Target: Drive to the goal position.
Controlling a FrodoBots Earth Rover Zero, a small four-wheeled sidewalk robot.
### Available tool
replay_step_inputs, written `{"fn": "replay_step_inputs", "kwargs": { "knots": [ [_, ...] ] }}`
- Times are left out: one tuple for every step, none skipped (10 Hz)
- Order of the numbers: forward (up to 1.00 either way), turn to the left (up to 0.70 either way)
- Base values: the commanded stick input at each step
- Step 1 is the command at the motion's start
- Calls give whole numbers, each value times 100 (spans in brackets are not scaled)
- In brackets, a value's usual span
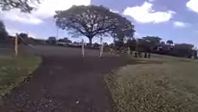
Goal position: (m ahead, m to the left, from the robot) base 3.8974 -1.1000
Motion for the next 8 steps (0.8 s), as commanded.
{"fn": "replay_step_inputs", "kwargs": {
  "knots": [
    [50,0],
    [50,0],
    [50,0],
    [50,0],
    [50,0],
    [50,0],
    [50,0],
    [50,0]
  ]
}}
